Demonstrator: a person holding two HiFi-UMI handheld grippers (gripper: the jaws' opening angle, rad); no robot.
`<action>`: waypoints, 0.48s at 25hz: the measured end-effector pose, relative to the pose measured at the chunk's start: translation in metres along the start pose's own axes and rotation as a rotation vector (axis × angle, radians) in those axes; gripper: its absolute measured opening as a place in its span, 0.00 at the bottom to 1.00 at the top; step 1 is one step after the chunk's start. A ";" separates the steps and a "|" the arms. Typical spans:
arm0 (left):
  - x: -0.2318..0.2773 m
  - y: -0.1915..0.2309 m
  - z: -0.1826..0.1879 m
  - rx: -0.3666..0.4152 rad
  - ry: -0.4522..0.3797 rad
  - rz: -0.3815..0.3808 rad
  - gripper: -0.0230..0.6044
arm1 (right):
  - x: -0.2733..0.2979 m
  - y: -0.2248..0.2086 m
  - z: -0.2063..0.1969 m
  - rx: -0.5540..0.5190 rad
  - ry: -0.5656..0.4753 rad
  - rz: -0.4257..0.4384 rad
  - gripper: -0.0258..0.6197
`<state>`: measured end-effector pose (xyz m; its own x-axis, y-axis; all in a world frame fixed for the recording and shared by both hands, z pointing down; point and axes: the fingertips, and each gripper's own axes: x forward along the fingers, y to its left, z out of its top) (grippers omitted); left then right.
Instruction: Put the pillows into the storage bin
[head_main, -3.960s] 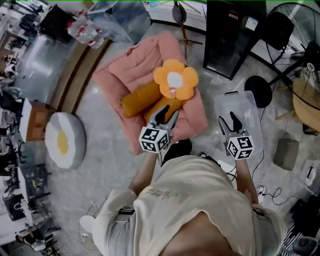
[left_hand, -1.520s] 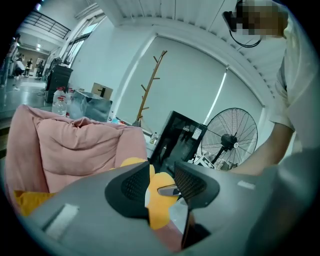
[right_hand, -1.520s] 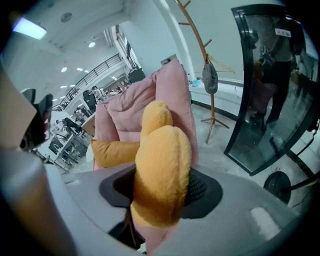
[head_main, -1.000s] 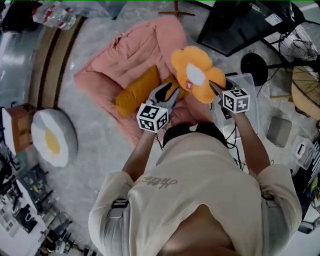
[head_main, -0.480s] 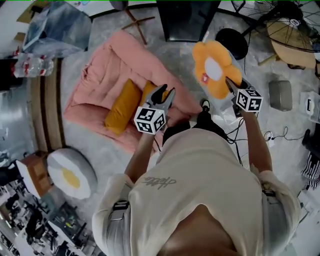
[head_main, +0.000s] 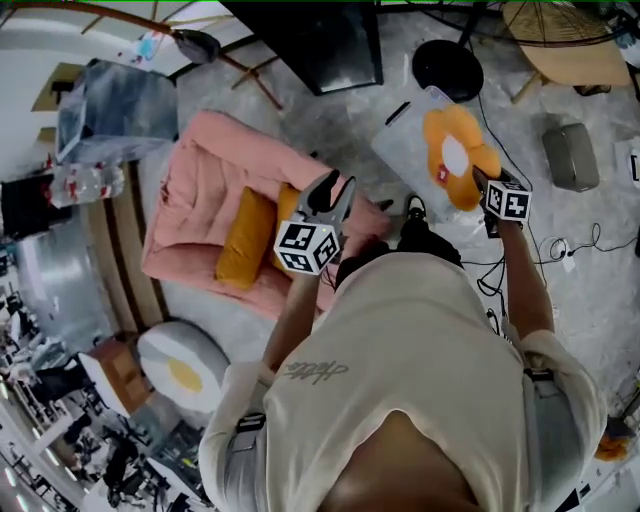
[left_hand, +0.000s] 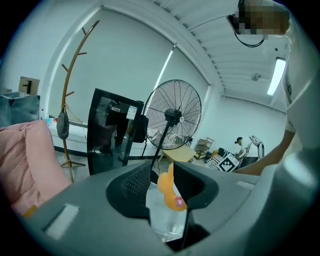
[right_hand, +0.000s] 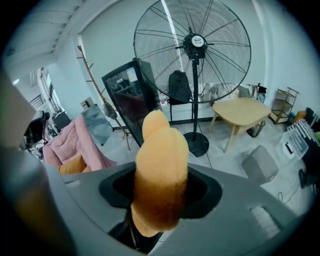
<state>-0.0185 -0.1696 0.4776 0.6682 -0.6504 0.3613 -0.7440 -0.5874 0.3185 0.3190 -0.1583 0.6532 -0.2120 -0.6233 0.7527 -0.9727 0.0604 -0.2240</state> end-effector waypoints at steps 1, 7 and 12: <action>0.005 -0.002 0.002 0.005 0.003 0.007 0.29 | 0.002 -0.011 -0.008 0.013 0.019 -0.011 0.37; 0.034 -0.009 0.013 0.015 0.010 0.058 0.29 | 0.021 -0.065 -0.042 0.043 0.131 -0.065 0.39; 0.062 -0.020 0.020 0.007 0.006 0.080 0.29 | 0.047 -0.093 -0.052 0.012 0.208 -0.071 0.43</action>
<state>0.0381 -0.2078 0.4767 0.6066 -0.6927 0.3902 -0.7949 -0.5372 0.2821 0.3949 -0.1531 0.7415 -0.1594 -0.4512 0.8781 -0.9849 0.0122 -0.1726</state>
